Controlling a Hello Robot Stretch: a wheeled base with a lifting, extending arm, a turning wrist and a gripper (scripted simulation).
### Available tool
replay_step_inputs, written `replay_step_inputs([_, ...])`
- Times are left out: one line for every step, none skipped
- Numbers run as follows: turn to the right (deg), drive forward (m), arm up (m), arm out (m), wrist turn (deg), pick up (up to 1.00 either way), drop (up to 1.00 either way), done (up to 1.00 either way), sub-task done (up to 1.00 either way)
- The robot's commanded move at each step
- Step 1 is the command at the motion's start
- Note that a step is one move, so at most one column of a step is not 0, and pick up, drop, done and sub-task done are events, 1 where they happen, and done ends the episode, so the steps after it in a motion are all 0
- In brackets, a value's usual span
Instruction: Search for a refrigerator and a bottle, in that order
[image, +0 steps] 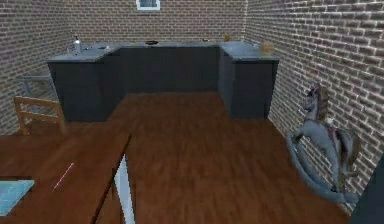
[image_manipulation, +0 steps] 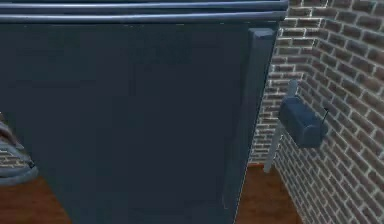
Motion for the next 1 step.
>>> replay_step_inputs([0.0,1.00,0.00,0.00,0.0,0.00,0.00,0.00,0.00])
